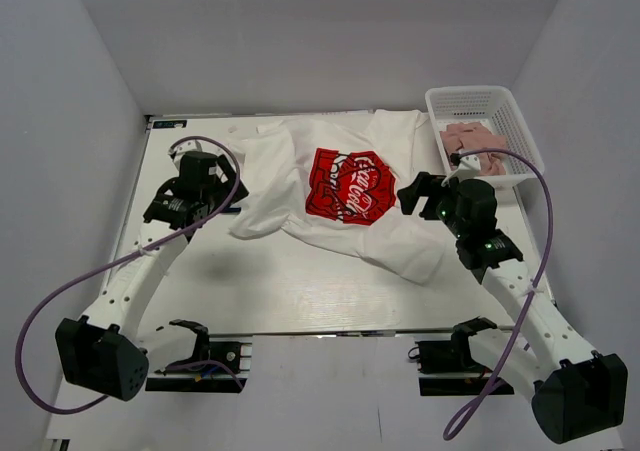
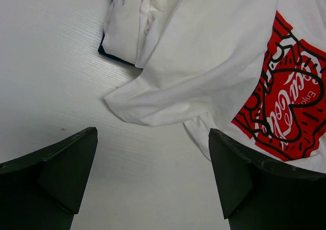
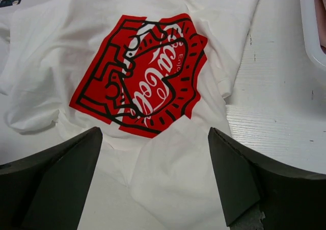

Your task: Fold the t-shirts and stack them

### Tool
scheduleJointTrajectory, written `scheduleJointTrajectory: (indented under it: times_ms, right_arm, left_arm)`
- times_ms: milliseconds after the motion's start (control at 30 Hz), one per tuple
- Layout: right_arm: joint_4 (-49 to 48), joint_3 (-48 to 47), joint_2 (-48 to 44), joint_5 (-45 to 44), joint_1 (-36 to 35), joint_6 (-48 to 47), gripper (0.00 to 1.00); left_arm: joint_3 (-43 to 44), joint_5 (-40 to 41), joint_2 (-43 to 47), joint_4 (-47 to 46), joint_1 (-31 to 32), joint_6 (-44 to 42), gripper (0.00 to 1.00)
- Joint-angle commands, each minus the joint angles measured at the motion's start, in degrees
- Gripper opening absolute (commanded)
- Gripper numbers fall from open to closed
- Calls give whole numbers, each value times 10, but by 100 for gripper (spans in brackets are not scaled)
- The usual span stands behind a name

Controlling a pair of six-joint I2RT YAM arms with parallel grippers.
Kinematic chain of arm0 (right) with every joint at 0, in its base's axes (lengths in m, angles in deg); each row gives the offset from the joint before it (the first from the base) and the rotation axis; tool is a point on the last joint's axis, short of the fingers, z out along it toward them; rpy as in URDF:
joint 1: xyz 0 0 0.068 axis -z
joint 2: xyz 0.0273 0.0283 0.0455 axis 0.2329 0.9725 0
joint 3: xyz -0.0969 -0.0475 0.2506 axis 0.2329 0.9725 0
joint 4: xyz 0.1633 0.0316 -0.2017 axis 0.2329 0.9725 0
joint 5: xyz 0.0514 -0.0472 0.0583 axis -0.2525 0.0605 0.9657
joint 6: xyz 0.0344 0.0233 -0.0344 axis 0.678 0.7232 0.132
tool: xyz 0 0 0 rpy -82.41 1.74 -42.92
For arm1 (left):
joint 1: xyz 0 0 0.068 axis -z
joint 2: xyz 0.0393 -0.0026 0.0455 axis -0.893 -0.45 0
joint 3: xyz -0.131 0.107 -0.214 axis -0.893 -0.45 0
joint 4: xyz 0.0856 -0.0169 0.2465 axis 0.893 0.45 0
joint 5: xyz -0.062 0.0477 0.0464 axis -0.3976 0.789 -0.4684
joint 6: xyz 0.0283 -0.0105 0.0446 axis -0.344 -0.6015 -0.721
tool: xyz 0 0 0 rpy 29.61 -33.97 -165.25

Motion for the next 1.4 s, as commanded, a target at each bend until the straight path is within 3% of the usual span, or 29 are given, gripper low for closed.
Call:
scheduleJointTrajectory:
  times_ms: [0,233,433,700,967,1367]
  right_arm:
    - [-33,3,-8,8,1,-14,90]
    - [-46,0,65,88,-4,-16,90]
    - [-61,-46,206,169,-23,4,90]
    - [-74,-79,318,141,-30,7,90]
    - [-61,-73,343,124,-28,12,90]
    - [-10,-94,386,88,-26,3,90]
  left_arm:
    - [23,16,21,5,-3,15,100]
    - [49,0,-81,1,-25,22,100]
    - [106,-68,-165,-103,-43,4,100]
    - [174,-146,-281,-200,-68,4,100]
    - [253,-175,-390,-255,-94,-1,100]
    - [366,-206,-560,-237,-123,21,100]
